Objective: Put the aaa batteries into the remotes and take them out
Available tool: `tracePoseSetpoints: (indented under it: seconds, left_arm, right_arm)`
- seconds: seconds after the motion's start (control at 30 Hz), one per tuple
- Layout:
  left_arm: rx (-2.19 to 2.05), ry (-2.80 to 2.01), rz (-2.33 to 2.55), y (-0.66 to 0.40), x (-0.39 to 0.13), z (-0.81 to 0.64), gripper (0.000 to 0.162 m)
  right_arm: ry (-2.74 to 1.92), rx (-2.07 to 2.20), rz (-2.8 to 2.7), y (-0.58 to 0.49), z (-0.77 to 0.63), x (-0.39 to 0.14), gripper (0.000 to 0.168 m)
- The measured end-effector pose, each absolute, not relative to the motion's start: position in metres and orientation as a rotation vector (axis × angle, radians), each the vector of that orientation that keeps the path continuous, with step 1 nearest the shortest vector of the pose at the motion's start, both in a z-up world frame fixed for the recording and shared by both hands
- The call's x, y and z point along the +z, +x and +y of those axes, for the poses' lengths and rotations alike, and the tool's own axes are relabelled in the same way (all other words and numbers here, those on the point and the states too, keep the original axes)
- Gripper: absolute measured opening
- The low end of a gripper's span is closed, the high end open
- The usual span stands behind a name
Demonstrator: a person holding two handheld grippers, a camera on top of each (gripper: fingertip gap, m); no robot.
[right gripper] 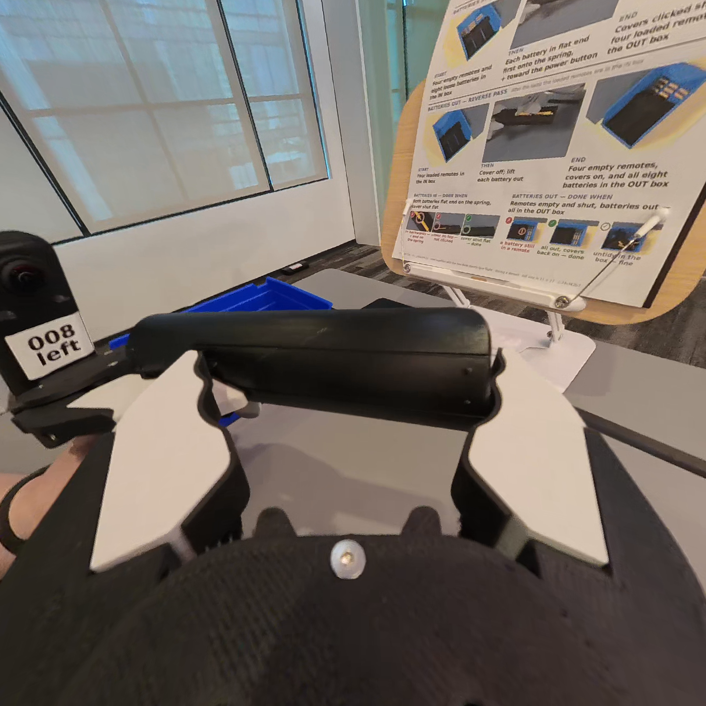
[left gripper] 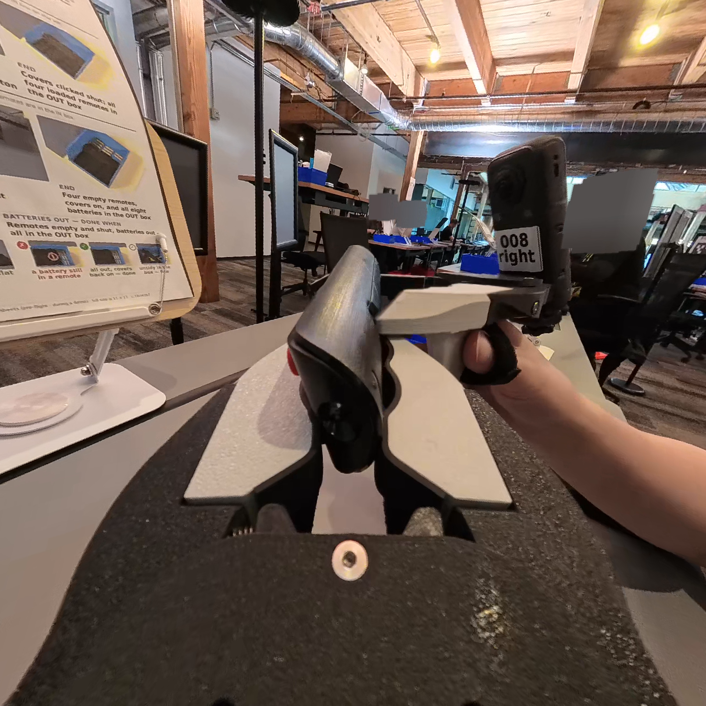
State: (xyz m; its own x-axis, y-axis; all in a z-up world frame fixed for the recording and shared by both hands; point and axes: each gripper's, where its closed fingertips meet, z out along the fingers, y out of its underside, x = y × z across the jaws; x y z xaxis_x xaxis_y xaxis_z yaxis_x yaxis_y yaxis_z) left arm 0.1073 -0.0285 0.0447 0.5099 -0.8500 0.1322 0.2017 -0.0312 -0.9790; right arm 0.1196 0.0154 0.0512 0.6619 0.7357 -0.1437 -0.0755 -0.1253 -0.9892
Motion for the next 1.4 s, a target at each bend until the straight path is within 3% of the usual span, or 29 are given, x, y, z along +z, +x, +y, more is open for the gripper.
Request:
tracePoseSetpoints:
  seconds: [0.7,0.97,1.4]
  left_arm:
    - [-0.949,-1.301,0.783,0.118,0.048,-0.042,0.036]
    - [-1.056,-1.271,0.707,0.11,0.054,-0.04,0.031]
    - [-1.135,-1.22,0.659,0.113,0.059,-0.047,0.031]
  right_arm:
    - [-1.501,0.755,-0.665,0.125,0.01,0.06,0.131]
    - [-1.421,0.731,-0.674,0.124,0.004,0.068,0.119]
    - [-1.312,0.712,-0.638,0.124,-0.001,0.079,0.121]
